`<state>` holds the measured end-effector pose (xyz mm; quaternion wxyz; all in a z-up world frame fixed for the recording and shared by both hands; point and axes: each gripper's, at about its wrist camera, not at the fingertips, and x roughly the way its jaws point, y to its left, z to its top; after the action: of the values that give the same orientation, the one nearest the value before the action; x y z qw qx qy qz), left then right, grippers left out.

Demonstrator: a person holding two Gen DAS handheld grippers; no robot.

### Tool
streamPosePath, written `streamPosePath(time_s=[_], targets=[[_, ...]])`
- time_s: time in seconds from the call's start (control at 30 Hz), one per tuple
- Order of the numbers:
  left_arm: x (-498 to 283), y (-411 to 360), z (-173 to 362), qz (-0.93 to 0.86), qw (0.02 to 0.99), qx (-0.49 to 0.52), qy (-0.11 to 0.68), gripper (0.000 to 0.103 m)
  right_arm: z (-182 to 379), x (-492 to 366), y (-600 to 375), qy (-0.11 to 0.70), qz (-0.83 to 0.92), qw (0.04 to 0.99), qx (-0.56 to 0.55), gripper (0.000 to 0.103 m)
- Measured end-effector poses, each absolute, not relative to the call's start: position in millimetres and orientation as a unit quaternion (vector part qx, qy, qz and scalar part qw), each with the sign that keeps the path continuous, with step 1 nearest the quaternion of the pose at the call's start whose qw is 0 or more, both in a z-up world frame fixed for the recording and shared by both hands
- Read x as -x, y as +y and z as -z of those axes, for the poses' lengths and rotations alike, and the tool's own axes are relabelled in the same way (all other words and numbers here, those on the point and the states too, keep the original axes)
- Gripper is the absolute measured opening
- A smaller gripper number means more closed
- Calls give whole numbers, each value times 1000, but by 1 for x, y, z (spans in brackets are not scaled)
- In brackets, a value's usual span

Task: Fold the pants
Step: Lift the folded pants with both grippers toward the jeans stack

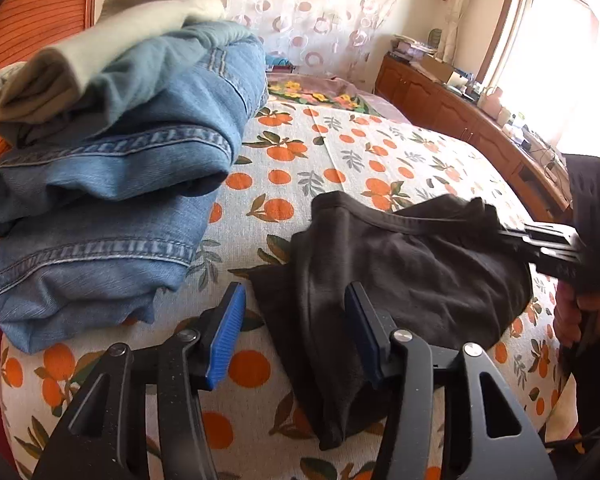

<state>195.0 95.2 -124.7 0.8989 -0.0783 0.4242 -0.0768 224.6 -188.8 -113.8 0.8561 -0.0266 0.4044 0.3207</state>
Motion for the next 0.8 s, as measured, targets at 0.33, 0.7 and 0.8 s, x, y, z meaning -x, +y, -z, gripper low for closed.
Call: streamPosePath(time_s=[0.33,0.7,0.8], targets=[[-202,96,129,82,897,91,424,36,115,-229,-187,410,-316,856,16,19],[-205,89,130,92,898,82,421,29,117,-237,-180,408,-311,858,22,35],[-207,88,130,95,898,83,421,29,118,-237,-178,405,-317,858,20,40]])
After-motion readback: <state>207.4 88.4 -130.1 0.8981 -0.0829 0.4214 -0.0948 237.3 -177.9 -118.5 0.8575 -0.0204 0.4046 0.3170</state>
